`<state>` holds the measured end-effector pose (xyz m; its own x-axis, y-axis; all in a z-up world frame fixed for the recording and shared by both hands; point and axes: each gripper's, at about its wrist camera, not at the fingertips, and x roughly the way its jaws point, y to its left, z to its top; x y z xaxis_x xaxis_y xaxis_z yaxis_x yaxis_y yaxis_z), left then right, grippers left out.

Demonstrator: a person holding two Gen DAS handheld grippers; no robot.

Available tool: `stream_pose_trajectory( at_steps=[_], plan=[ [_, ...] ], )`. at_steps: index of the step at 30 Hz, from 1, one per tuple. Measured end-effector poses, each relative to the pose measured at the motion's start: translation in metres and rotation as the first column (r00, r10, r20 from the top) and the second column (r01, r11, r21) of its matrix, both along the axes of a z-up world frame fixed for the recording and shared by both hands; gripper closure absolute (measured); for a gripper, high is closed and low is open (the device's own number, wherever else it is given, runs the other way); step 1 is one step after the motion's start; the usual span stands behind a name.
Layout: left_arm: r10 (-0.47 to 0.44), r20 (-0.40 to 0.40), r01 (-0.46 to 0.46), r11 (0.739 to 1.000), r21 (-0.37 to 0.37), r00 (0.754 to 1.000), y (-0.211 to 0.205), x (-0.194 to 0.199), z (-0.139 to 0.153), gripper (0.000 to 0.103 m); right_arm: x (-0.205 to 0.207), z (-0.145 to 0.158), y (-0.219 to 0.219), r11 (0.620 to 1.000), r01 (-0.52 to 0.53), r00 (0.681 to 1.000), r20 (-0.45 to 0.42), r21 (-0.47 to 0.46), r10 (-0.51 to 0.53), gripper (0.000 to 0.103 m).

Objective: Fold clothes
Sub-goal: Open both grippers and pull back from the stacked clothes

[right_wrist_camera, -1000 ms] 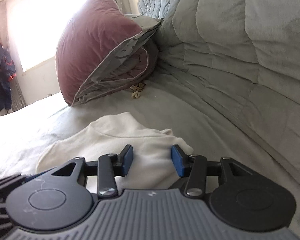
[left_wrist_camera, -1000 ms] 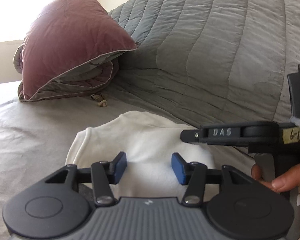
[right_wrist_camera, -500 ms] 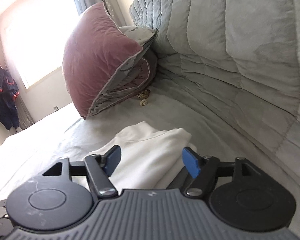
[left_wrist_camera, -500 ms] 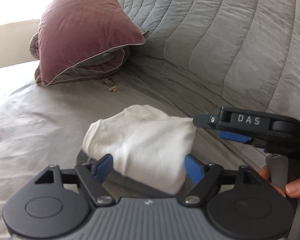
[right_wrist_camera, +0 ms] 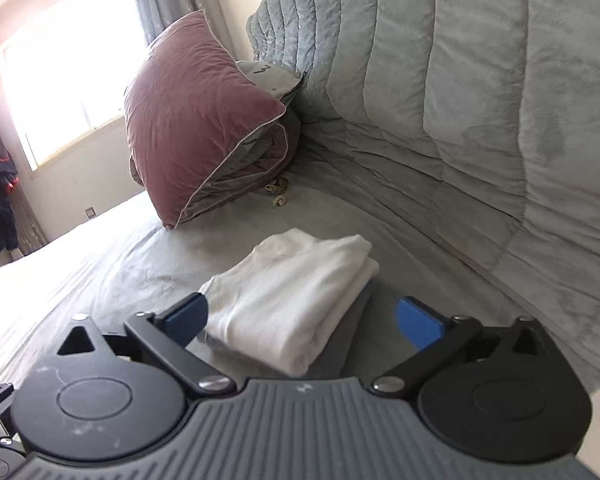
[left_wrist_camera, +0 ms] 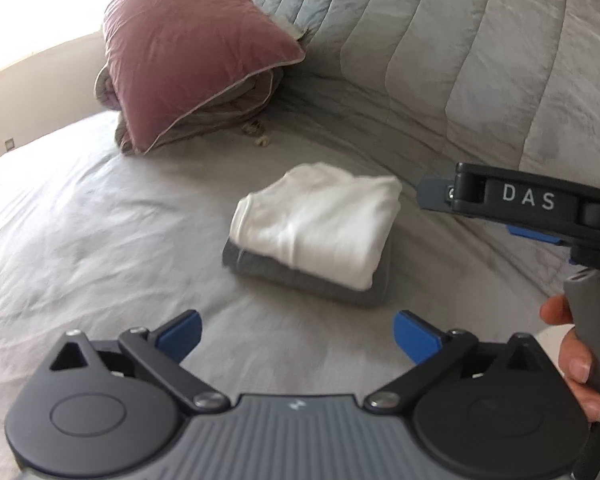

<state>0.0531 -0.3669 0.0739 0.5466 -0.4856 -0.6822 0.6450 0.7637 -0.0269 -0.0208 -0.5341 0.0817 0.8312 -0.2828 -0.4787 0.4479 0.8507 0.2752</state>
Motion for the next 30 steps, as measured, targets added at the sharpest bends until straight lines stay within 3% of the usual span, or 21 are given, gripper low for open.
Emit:
stream_pose_trajectory(
  at_steps=[10, 30],
  plan=[
    [0.039, 0.007, -0.04, 0.994, 0.099, 0.999, 0.028, -0.029, 0.006, 0.001, -0.02, 0.006, 0.037, 1.0, 0.027, 0.994, -0.103, 0.011, -0.026, 0.0],
    [0.099, -0.022, -0.097, 0.991, 0.097, 0.995, 0.066, -0.039, 0.017, 0.001, -0.034, 0.011, 0.07, 0.998, 0.035, 0.98, -0.195, 0.052, -0.024, 0.0]
  ],
)
